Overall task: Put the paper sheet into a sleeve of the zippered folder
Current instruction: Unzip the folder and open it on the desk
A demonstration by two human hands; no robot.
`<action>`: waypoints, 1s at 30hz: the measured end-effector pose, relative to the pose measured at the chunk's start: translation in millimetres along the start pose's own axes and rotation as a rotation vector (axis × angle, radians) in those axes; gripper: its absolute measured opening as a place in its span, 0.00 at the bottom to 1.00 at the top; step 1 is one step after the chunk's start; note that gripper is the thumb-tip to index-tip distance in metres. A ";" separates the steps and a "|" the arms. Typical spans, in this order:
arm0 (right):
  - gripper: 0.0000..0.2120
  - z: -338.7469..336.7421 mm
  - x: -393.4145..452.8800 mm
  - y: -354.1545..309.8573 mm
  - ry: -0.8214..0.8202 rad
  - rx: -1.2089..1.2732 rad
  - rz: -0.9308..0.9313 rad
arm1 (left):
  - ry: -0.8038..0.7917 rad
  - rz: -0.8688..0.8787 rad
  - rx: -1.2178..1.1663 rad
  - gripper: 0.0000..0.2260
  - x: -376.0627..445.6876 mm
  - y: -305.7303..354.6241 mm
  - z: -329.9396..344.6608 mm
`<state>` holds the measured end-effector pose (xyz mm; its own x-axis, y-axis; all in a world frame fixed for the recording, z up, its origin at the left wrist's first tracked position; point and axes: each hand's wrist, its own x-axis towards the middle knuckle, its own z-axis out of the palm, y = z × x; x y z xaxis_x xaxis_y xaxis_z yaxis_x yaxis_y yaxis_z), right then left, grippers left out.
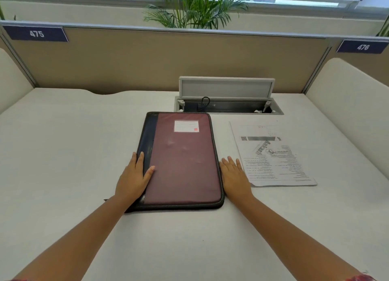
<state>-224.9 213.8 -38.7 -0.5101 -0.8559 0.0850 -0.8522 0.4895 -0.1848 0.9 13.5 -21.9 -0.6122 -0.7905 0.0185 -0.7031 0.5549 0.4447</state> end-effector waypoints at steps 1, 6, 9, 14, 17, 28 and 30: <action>0.34 0.4 -0.1 -0.2 0.004 0.007 0.005 | 0.002 -0.002 0.006 0.31 0.1 -0.1 0.6; 0.36 -1.5 -1.0 -0.6 0.015 0.032 0.025 | 0.004 -0.005 0.043 0.31 0.3 0.6 2.1; 0.38 -3.7 -0.5 -1.7 0.011 0.064 0.046 | -0.045 -0.013 -0.069 0.30 2.4 -1.9 0.3; 0.36 -4.7 -1.8 0.7 -0.017 0.126 0.061 | -0.128 -0.009 -0.342 0.24 1.3 -12.2 -8.1; 0.23 -6.7 -3.8 -2.5 -0.023 0.199 0.100 | -0.129 -0.011 -0.376 0.23 -1.7 -11.8 -11.0; 0.17 -31.2 -5.5 7.1 -0.057 0.221 0.189 | -0.099 -0.041 -0.327 0.16 9.5 -6.2 -28.2; 0.16 -36.9 -1.9 7.9 -0.094 0.171 0.173 | -0.087 -0.055 -0.319 0.16 14.3 -5.4 -29.4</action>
<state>-234.9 225.4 -4.2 -0.6263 -0.7778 -0.0524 -0.7172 0.6013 -0.3522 6.6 -8.5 2.3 -0.6146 -0.7845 -0.0832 -0.5955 0.3922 0.7011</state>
